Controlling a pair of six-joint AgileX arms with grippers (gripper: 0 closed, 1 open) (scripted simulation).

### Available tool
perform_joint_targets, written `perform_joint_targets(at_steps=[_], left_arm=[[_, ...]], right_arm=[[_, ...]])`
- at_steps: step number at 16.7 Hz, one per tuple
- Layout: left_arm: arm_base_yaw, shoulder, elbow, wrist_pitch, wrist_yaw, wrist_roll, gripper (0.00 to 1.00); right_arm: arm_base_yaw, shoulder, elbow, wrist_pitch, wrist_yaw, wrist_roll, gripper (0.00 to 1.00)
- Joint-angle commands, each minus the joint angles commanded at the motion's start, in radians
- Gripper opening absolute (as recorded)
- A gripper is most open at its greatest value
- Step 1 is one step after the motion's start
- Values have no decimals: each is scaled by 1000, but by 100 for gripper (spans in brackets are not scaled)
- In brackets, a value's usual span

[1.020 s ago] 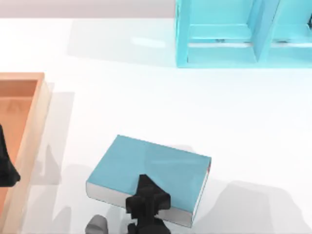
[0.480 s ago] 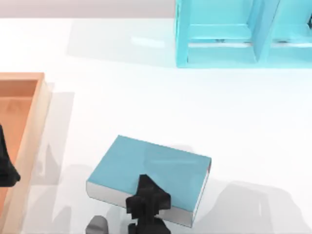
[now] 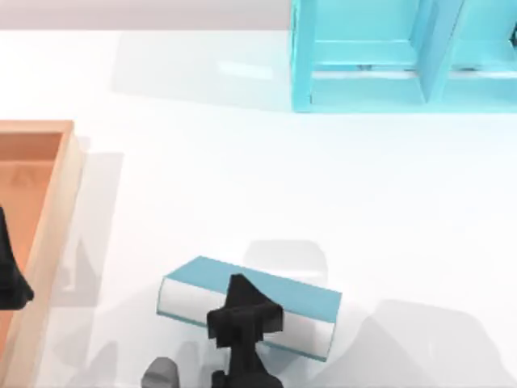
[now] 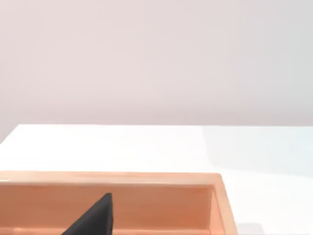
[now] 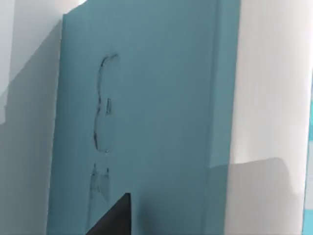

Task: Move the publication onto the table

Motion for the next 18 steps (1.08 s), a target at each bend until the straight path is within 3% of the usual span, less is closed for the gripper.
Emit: perform_joint_targets(at_steps=[10,14,18], left_arm=[[0,0,0,0,0,0,100],[0,0,0,0,0,0,100],[0,0,0,0,0,0,100]], right_arm=[[30,12,13,-33,6,34,100],[156,66,82,-224,29,222,100],[303,139,190,-571,51,537,100]])
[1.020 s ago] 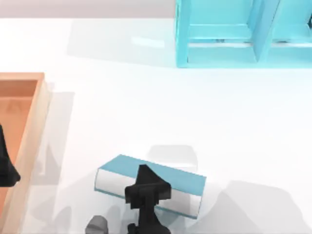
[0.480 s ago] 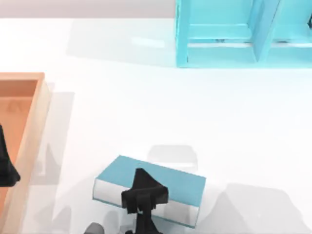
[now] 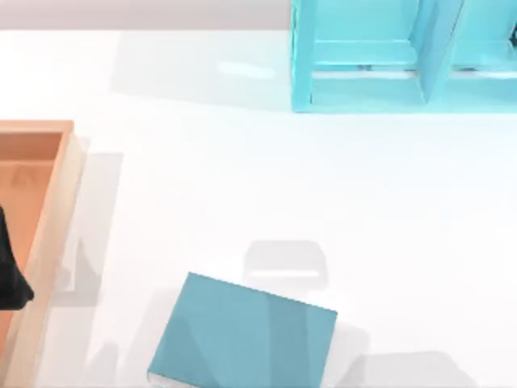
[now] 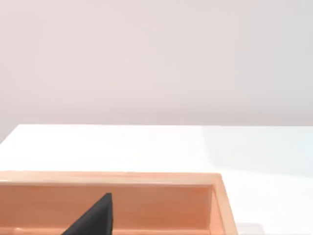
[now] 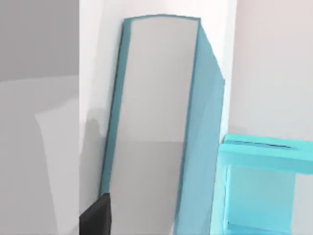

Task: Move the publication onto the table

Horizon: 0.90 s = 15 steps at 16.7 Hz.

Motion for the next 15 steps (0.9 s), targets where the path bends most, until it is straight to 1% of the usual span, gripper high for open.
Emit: perform_joint_targets(at_steps=[4,8,11,13,15], left_arm=[[0,0,0,0,0,0,100],[0,0,0,0,0,0,100],[0,0,0,0,0,0,100],[0,0,0,0,0,0,100],[0,0,0,0,0,0,100]], right_arm=[[104,58,120,-410,7,342,100],[142,90,223,-755,1,631,100],[138,102,275,-911,-2,765,100],[133,106,294,-963,-3,811,100],[131,107,298,-974,-3,821,100]])
